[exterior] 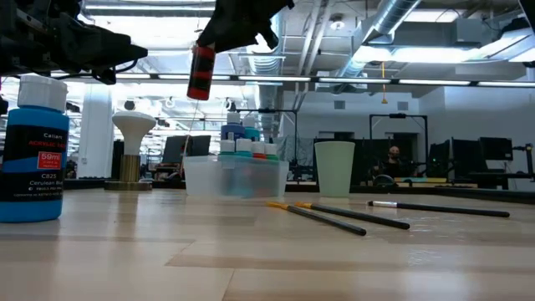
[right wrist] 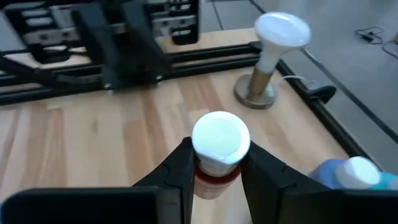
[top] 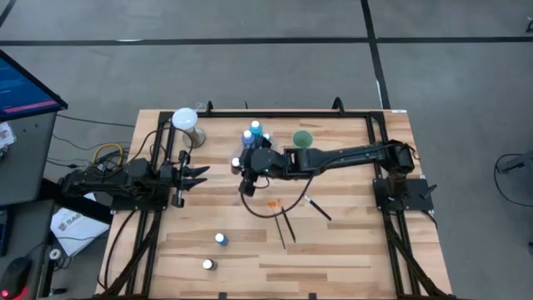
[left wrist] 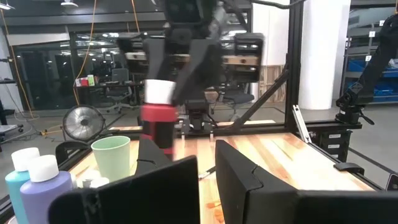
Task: Pick & Place Paint Supplies
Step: Put the small red paint bottle into the transparent bin
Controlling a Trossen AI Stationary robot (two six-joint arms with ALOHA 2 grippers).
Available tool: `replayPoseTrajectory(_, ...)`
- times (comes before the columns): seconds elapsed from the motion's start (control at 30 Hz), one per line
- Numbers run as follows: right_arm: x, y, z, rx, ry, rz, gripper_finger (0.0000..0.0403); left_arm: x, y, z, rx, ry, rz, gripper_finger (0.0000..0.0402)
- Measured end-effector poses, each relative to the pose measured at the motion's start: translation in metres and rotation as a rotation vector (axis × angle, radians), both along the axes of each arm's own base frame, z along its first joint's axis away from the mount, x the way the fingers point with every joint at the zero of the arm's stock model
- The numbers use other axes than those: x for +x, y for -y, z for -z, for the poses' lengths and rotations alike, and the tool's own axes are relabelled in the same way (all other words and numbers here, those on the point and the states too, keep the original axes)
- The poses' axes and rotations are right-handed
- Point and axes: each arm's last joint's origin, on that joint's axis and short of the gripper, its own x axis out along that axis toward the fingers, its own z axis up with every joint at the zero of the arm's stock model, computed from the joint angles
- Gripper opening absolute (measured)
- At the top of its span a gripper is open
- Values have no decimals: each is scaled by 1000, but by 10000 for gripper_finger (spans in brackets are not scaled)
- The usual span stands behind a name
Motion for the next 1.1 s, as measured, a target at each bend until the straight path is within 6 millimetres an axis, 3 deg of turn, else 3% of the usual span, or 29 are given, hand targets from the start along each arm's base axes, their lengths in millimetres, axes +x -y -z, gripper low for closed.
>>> replayPoseTrajectory(0.67, -1, 48, -1, -52, 7, 197, 93, 0, 0, 0, 0, -4, 0, 1)
replayPoseTrajectory(1.1, 0, 43, 3, -6, 47, 194, 93, 0, 4, 0, 0, -4, 46, 1)
